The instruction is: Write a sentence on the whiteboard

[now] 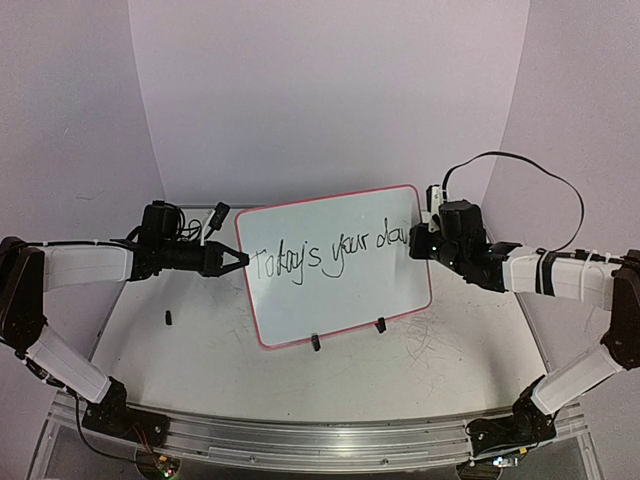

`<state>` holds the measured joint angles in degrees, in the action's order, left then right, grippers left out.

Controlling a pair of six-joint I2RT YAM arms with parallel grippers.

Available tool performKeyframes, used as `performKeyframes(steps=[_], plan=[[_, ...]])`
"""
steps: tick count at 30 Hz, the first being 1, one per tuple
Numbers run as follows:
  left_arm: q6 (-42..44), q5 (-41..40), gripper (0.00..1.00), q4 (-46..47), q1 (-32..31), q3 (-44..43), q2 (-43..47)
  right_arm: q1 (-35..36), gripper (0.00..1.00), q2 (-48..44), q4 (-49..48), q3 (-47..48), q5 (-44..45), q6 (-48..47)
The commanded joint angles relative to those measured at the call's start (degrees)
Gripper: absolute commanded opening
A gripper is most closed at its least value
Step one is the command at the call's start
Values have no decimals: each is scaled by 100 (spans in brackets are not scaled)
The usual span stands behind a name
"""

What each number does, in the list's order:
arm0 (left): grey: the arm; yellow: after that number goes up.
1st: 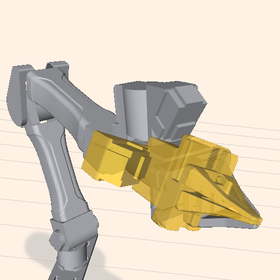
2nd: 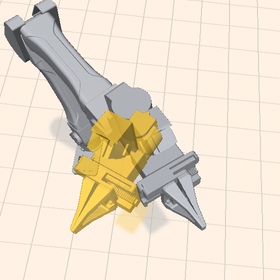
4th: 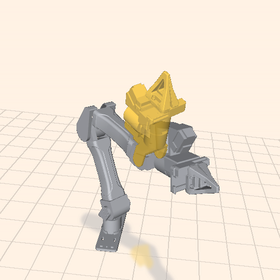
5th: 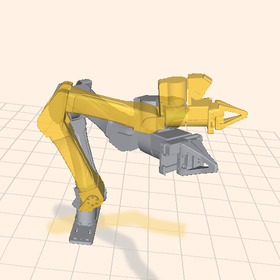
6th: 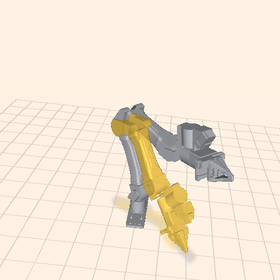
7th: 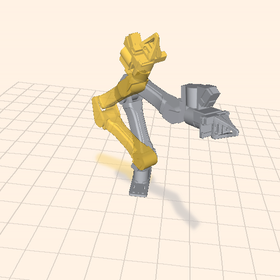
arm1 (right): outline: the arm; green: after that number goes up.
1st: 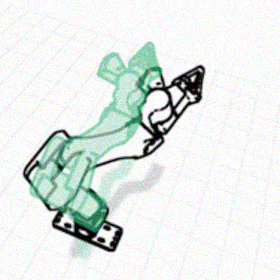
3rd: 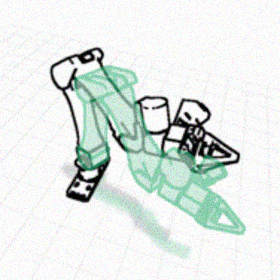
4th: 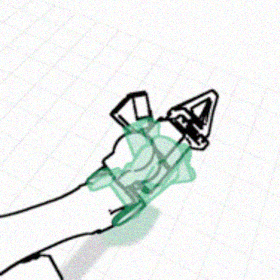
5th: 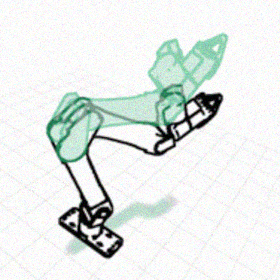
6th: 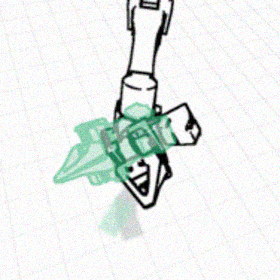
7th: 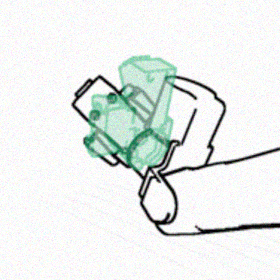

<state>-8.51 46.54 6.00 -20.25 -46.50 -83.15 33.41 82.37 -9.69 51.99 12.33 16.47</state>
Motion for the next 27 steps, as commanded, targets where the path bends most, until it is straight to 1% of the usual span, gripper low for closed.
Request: performKeyframes(steps=[1, 7, 14, 27], plan=[[377, -879, 0, -244, 12, -83, -82, -85, 0, -6, -33, 391, 347, -184], [377, -882, 0, -248, 11, -79, -61, -160, 0, 234, -47, 735, 325, -358], [377, -880, 0, -247, 10, -79, -69, -167, 0, 333, -68, 802, 282, -373], [394, -869, 0, -239, 10, -91, -107, -164, 0, -237, 206, -54, -35, -97]])
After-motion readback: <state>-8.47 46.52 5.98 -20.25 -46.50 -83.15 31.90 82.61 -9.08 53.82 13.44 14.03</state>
